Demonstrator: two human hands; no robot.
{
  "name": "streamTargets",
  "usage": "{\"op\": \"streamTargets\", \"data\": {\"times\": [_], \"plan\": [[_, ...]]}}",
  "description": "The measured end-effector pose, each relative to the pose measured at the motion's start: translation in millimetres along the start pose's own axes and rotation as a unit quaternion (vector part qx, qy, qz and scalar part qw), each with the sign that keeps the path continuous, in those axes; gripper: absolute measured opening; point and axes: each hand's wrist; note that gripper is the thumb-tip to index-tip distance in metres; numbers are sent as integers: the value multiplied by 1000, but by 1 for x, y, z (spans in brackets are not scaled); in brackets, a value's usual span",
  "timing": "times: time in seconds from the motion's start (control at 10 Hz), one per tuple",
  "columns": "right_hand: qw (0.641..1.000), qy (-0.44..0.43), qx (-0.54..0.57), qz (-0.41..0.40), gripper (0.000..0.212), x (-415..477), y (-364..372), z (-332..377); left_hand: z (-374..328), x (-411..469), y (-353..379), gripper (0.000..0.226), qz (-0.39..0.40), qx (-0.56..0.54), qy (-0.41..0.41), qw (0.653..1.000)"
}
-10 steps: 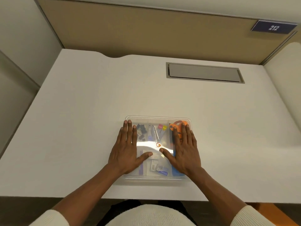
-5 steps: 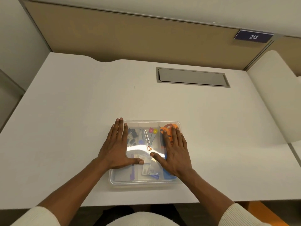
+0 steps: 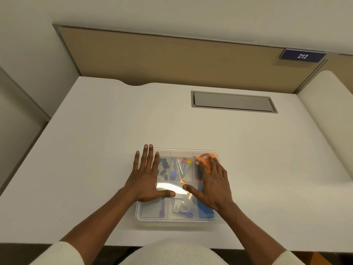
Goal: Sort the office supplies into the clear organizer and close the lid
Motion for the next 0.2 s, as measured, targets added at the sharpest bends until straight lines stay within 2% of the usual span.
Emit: {"op": "streamTargets", "data": {"times": [0.2], "plan": [[998, -4, 44, -37, 89, 29, -44, 3, -3, 12, -32, 146, -26, -4, 16, 1000]]}}
Point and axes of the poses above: each hand's wrist, its own x-axis towards the middle knuckle, its own y-axis out of the palm, z = x × y, and after that the axes turned 4 degrees about -x, right-handed
